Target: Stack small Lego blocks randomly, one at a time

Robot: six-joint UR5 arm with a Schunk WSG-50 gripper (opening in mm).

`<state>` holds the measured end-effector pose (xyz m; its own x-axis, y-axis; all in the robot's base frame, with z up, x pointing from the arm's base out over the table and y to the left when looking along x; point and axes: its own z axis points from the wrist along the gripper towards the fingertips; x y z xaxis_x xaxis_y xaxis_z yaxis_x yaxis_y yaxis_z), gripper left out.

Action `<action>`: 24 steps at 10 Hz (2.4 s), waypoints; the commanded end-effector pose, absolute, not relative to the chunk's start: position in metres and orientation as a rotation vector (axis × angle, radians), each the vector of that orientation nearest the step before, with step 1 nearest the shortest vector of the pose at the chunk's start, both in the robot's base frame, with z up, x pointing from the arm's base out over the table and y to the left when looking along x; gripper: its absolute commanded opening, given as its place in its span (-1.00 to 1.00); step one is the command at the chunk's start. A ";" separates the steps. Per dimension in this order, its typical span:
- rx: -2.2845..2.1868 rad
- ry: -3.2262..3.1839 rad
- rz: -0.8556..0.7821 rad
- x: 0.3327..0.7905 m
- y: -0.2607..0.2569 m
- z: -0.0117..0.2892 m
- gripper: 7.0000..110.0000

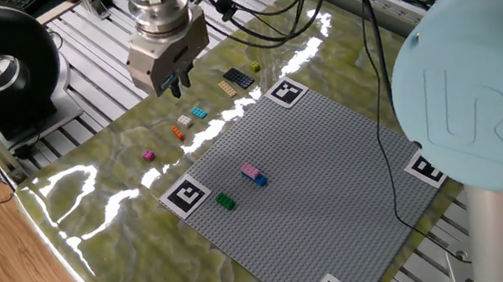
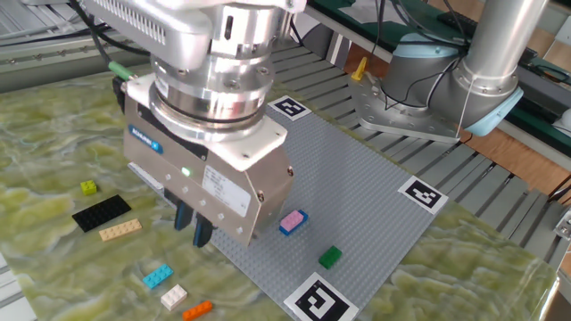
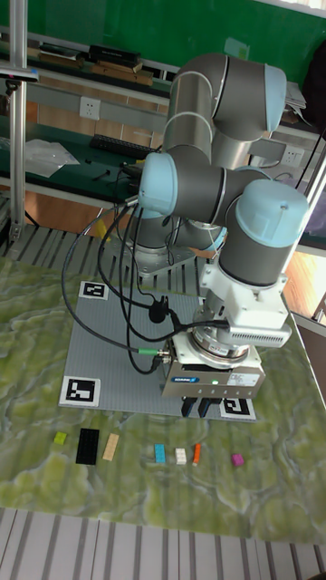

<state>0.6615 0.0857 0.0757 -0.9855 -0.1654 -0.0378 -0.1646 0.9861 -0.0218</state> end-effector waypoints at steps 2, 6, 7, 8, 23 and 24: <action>-0.244 3.044 -0.024 0.684 0.085 0.043 -0.71; -0.281 3.068 0.064 0.675 0.099 0.052 -0.71; -0.282 3.074 0.058 0.673 0.098 0.054 -0.71; -0.281 3.084 0.040 0.672 0.095 0.052 -0.71; -0.204 3.089 0.075 0.680 0.093 0.016 -0.71; -0.198 3.096 0.071 0.678 0.092 0.015 -0.71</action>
<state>0.6834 0.0877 0.0178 -0.9849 -0.1615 -0.0624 -0.1627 0.9866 0.0143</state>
